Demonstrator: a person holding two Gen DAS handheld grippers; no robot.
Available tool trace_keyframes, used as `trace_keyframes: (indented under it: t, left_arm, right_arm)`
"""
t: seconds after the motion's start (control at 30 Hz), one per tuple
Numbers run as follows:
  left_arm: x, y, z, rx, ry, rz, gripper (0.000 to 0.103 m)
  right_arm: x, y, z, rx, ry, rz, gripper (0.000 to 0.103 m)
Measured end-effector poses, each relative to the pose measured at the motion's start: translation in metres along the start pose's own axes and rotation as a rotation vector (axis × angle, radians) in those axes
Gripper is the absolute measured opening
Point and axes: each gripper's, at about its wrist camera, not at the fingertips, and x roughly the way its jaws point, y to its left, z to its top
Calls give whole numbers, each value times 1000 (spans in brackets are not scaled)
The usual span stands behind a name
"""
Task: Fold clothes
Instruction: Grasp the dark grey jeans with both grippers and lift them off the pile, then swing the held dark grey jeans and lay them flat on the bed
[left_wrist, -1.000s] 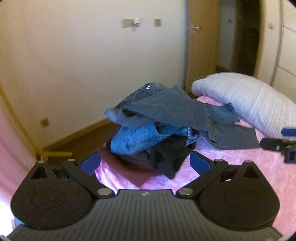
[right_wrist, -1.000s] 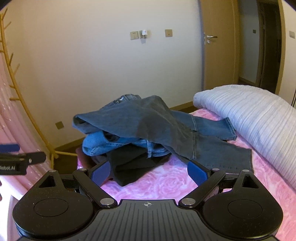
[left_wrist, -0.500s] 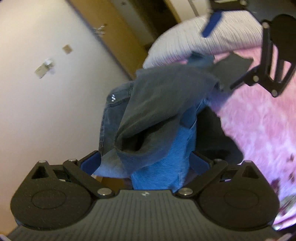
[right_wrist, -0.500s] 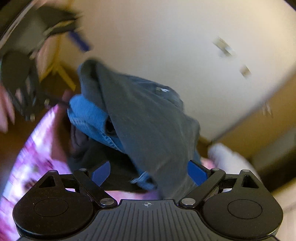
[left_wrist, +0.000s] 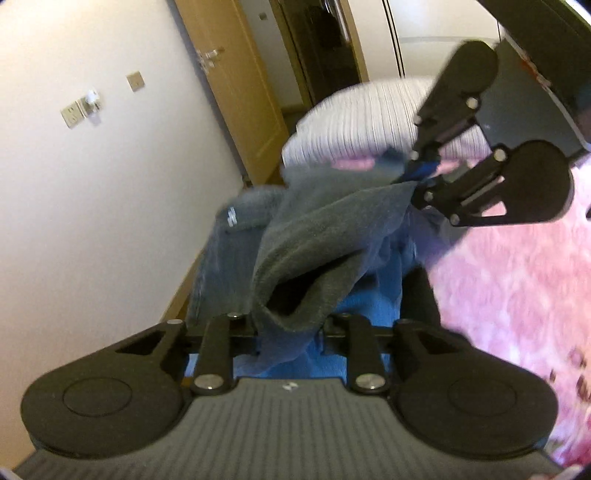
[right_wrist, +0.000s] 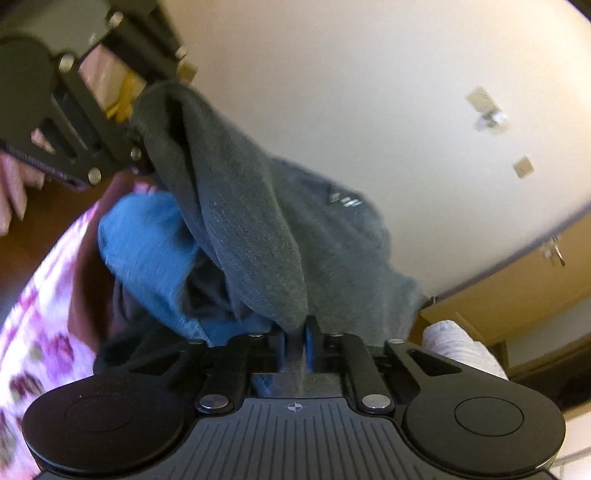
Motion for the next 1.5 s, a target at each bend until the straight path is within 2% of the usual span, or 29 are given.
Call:
trace_keyframes:
  t: [0.1,0.2,0.3,0.4,0.53,0.6,0.7,0.77,0.83,0.87,0.9,1.0,1.07,1.1,1.13,1.17,1.2,1.3,1.37,1.43,1.5]
  left_arm:
    - [-27,-6,32,42,-98,31,13]
    - [-50,-28,78,119,-201,34,10]
    - [-81,-72,110,186,-279,5,7]
    - [-114,-134,127,266,-329,-45,4]
    - [-157,-238,134,348,-377,-193,0]
    - [-173,-302,133,395,-387,-315,0]
    - [-195,-397,129,462,-392,-493,1]
    - [-199,-448,117,504,-356,-597,4]
    - [-196,-484,104,528,-289,-682,8]
    - [-190,-493,96,531,-245,-704,16]
    - [-180,-494,87,526,-196,-698,30]
    - [-150,-496,61,510,-49,-680,39]
    - [-130,-497,44,498,49,-666,45]
    - [-118,-495,35,488,96,-653,48]
    - [-103,-488,25,471,140,-630,48]
    - [-86,-477,15,455,178,-607,50]
    - [-70,-461,6,444,206,-587,53]
    - [-19,-432,-11,431,285,-529,57]
    - [14,-413,-20,424,334,-498,59]
    - [45,-400,-24,423,361,-513,60]
    - [67,-397,-22,462,341,-527,60]
  right_arm:
    - [-40,-28,-1,90,-67,-73,2]
    - [-99,-55,-13,217,-151,-179,2]
    - [-166,-68,-42,339,-204,-263,2]
    - [-232,-64,-87,432,-210,-322,2]
    - [-316,-36,-169,579,-160,-392,2]
    - [-355,-16,-216,659,-110,-423,1]
    - [-397,26,-283,776,28,-447,1]
    - [-413,56,-333,852,147,-471,2]
    - [-427,85,-384,927,283,-483,2]
    - [-430,99,-409,962,364,-474,2]
    - [-432,113,-434,997,446,-464,2]
    - [-429,156,-499,1089,725,-369,3]
    - [-437,171,-516,1123,802,-351,7]
    - [-442,178,-523,1141,827,-344,18]
    - [-445,181,-524,1162,833,-337,26]
    - [-445,181,-518,1185,815,-327,42]
    - [-444,183,-513,1204,794,-313,53]
    - [-426,181,-485,1265,719,-241,58]
    - [-404,179,-471,1350,660,-173,60]
    - [-378,176,-463,1434,608,-131,61]
    - [-353,172,-456,1511,595,-114,62]
